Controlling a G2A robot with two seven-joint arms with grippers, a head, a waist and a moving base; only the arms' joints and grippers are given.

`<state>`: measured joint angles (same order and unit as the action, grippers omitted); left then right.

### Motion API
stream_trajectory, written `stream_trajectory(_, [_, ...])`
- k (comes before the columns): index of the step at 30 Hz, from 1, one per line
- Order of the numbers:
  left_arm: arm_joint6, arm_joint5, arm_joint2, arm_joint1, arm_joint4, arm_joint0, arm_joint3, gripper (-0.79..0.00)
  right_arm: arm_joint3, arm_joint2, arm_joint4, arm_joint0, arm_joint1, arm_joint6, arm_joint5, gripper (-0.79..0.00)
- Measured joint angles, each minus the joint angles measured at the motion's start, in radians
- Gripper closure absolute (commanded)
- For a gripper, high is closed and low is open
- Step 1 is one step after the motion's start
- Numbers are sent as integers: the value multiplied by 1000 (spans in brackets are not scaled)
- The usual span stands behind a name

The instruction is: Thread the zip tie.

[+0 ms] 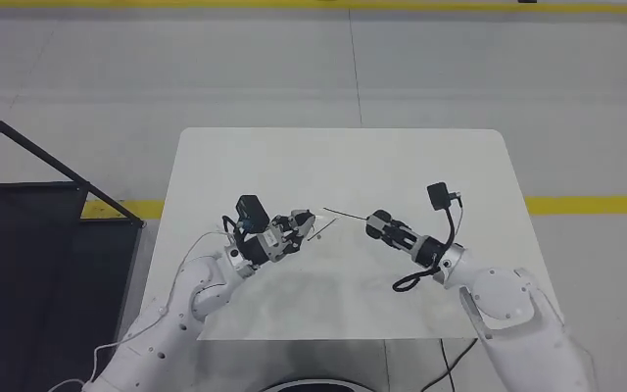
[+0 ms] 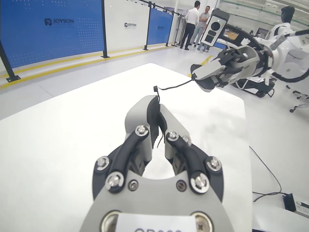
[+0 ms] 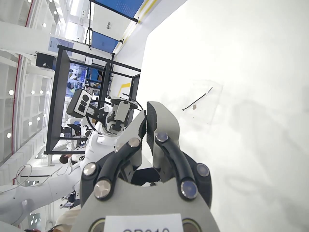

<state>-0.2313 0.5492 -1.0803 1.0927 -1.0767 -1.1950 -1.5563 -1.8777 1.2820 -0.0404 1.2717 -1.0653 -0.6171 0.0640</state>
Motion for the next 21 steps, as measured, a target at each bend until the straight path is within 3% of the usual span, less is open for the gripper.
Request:
stream_trajectory(6, [-15,-66,6,7,-46,-8,0,0,-20,-6,-11,28,-3,39,-16,0])
stream_trajectory(21, [-17,-69,3,10,-40,-6,8,0,-23,6,-19,46,-1,37,-32,0])
